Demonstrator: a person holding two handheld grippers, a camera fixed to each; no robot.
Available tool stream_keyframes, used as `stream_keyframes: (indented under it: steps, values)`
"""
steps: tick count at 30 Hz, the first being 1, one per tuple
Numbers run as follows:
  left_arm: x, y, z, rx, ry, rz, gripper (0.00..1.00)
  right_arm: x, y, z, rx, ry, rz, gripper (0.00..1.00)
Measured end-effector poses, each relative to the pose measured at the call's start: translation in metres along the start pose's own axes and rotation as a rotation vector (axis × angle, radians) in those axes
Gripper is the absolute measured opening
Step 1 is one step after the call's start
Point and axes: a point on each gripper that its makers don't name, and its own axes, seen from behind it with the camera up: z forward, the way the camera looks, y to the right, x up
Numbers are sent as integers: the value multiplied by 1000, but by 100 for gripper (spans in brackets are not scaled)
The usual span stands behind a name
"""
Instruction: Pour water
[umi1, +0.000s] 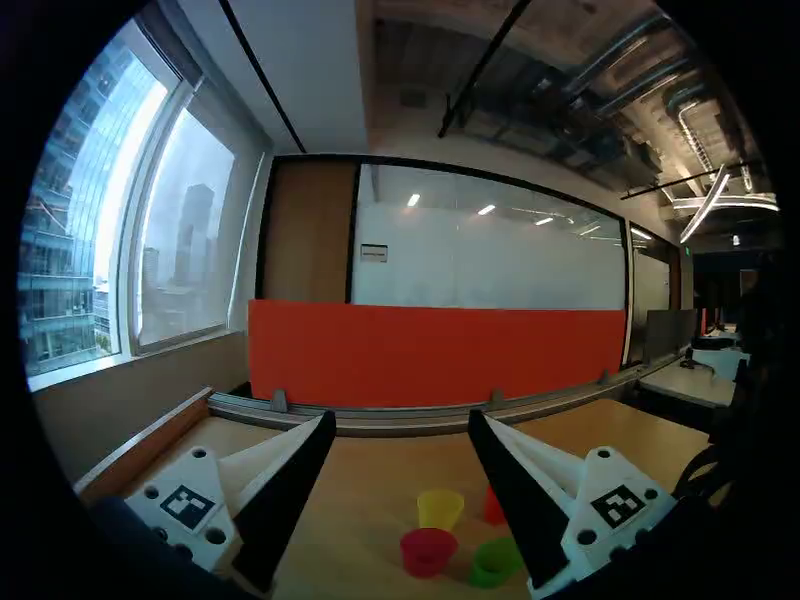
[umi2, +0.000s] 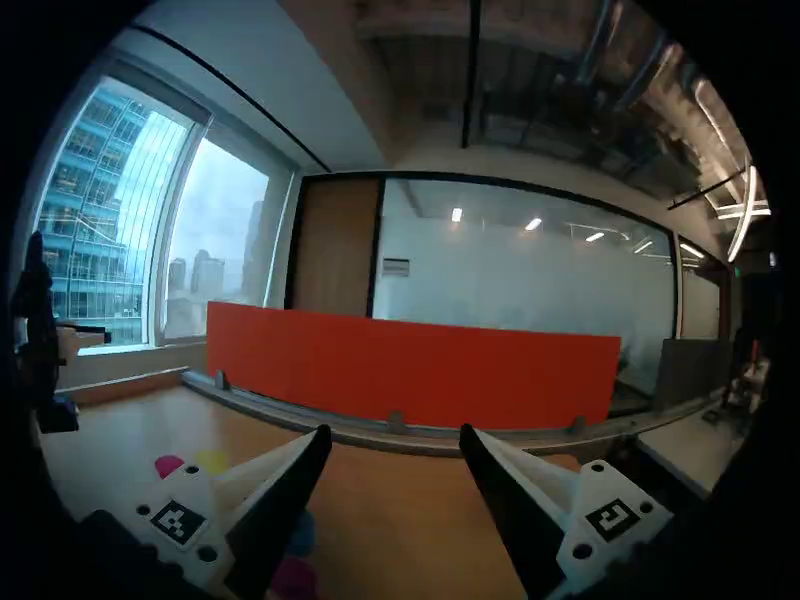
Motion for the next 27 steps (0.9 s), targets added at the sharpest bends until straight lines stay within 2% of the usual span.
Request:
stream_keyframes:
  steps: [5,9,18,27]
  values:
    - [13,2,2,-17,-1,-5,98,11,-1,0,21,-8,28,99]
    - [17,8,3,-45,-9,5,98,11,-2,0,47,-25,55,99]
    - [17,41,3,-183,-30,-6,98,4,-11,5,133,-52,66,99]
    - [15,59,0,-272,-66,7,98,8,-33,-1,268,-48,45,99]
